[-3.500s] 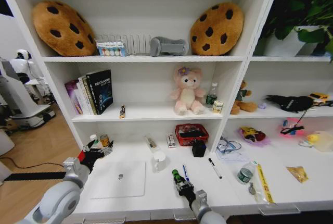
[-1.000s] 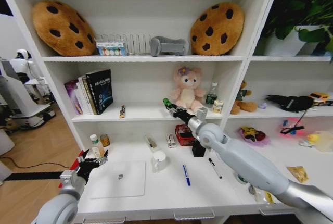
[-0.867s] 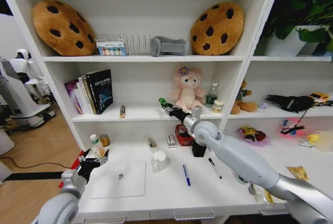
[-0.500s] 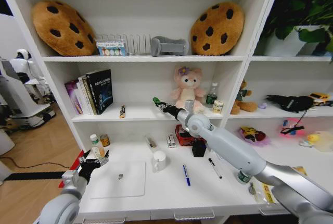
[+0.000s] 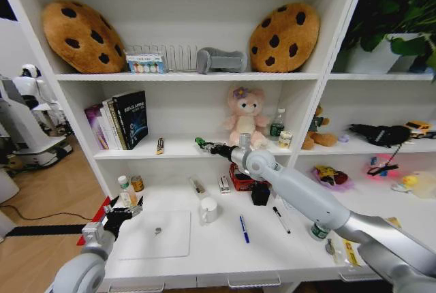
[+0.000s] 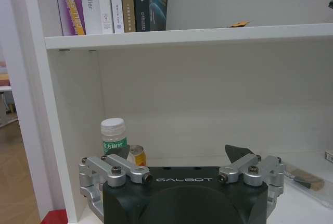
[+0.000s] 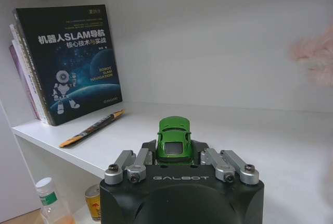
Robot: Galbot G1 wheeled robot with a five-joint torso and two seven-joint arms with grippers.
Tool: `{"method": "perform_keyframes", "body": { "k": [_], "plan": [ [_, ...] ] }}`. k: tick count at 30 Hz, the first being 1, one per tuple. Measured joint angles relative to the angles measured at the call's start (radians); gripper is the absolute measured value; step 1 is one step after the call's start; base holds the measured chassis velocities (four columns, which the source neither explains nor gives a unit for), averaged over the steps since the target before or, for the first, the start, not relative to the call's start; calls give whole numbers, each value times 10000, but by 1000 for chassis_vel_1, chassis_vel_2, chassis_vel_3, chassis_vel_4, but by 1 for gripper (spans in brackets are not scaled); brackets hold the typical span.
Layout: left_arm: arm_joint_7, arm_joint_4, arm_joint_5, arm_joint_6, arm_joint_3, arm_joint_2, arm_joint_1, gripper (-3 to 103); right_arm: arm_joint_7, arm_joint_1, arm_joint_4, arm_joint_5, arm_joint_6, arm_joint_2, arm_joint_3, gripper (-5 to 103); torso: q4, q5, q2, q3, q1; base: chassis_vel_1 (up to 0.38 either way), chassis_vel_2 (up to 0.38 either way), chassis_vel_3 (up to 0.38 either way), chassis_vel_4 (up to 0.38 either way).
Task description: Organize the objects on the table.
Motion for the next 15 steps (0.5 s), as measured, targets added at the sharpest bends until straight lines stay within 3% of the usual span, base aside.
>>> {"method": "perform_keyframes", "body": {
  "k": [15],
  "plan": [
    [41,-20,70,-43,27,-117,7,100,-64,650,-1138,-401,67,522,-785,35,-3,-1,1,-1,-1,0,0,0,0]
  ]
}}
